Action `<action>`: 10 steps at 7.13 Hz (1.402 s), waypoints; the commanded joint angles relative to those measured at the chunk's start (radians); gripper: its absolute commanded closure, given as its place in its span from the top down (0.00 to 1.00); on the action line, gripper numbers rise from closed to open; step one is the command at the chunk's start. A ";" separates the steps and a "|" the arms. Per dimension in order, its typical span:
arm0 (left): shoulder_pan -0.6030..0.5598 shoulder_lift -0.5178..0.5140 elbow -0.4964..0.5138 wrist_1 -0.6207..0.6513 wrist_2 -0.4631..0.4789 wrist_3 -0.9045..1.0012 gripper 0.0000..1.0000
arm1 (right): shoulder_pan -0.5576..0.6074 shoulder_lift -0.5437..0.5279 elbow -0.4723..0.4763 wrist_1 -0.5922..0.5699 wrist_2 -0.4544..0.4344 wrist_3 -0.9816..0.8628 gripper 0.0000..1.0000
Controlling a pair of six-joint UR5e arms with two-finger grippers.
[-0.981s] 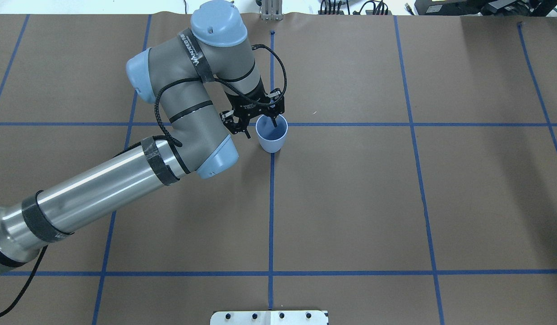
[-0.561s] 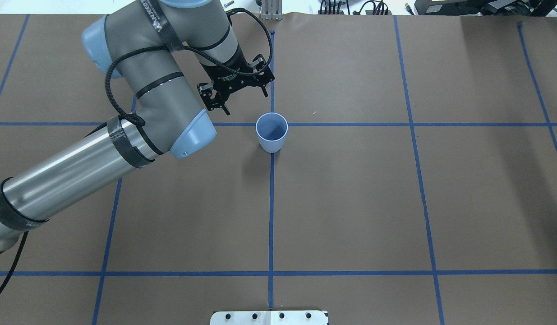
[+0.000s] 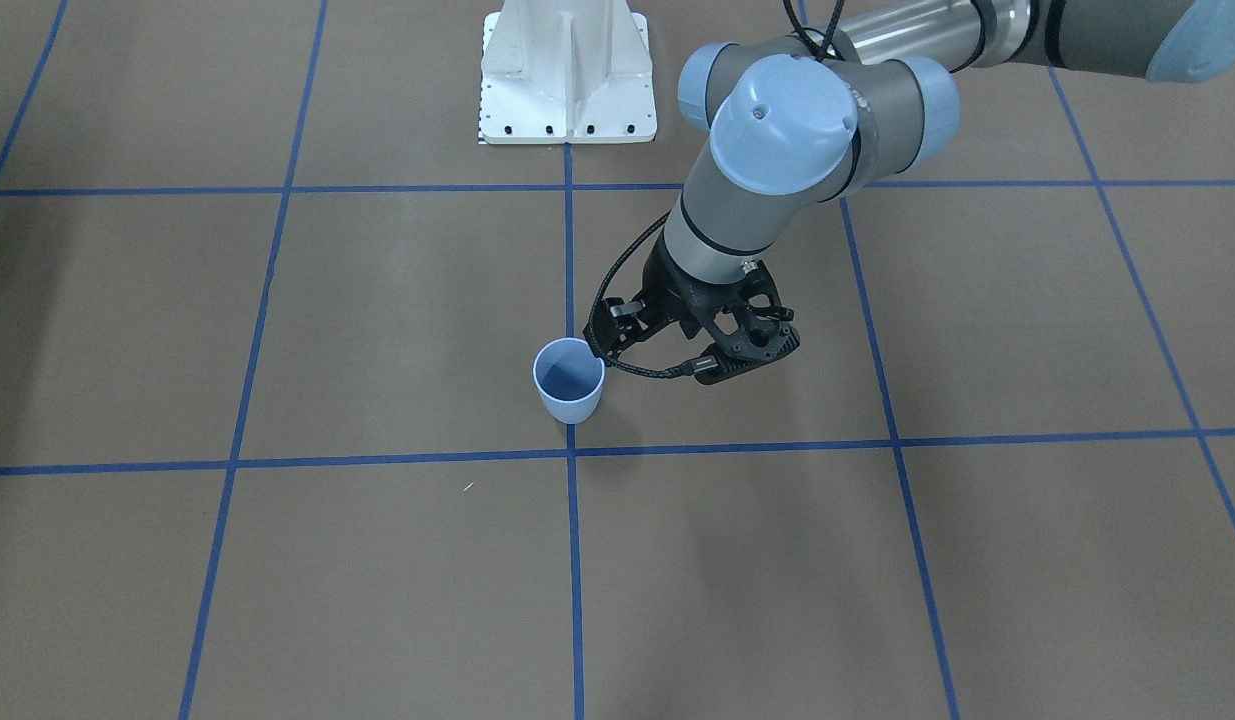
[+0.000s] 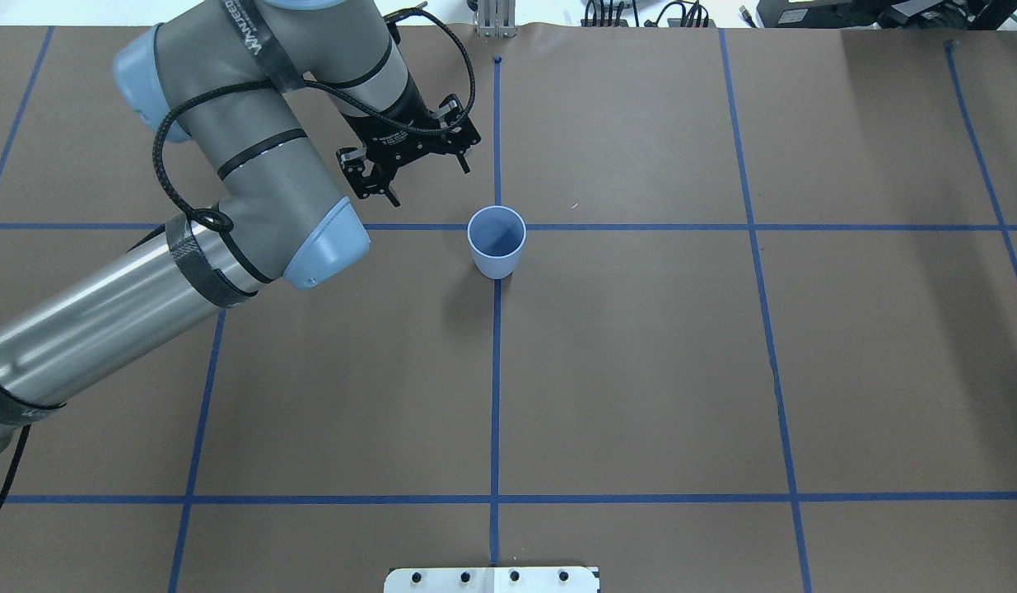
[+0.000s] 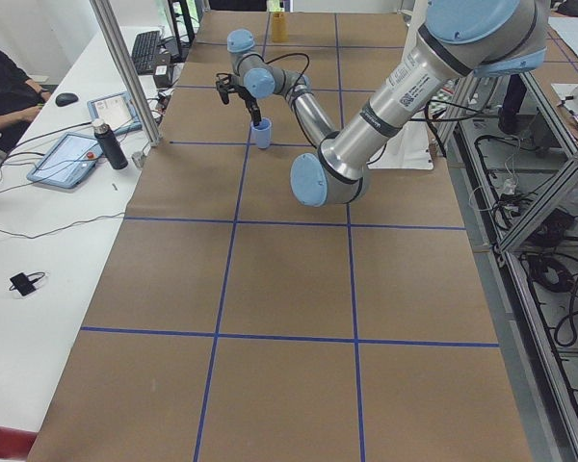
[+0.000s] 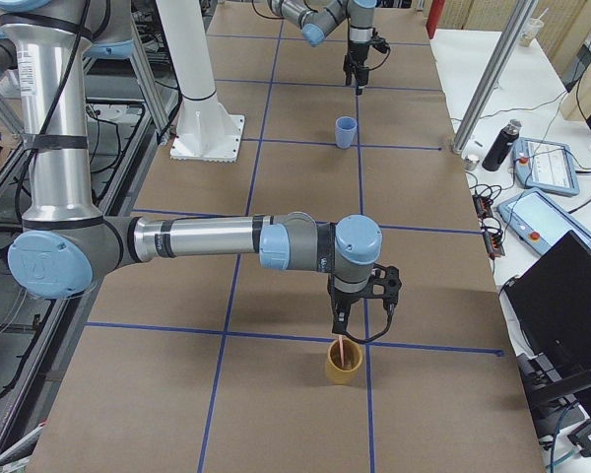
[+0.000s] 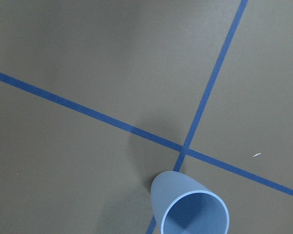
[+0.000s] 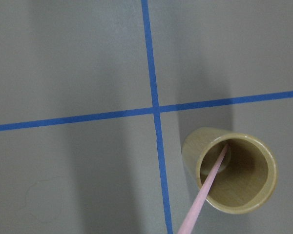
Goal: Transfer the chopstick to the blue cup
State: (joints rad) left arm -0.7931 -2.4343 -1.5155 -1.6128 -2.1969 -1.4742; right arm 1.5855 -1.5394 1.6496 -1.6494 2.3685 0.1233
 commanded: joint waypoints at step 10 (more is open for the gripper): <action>-0.026 0.066 -0.057 -0.002 -0.001 0.054 0.98 | -0.210 0.111 0.015 -0.239 -0.440 -0.732 0.81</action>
State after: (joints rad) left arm -0.8191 -2.3709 -1.5672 -1.6146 -2.1982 -1.4213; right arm 1.3704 -1.4285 1.6652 -1.8622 1.9643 -0.5811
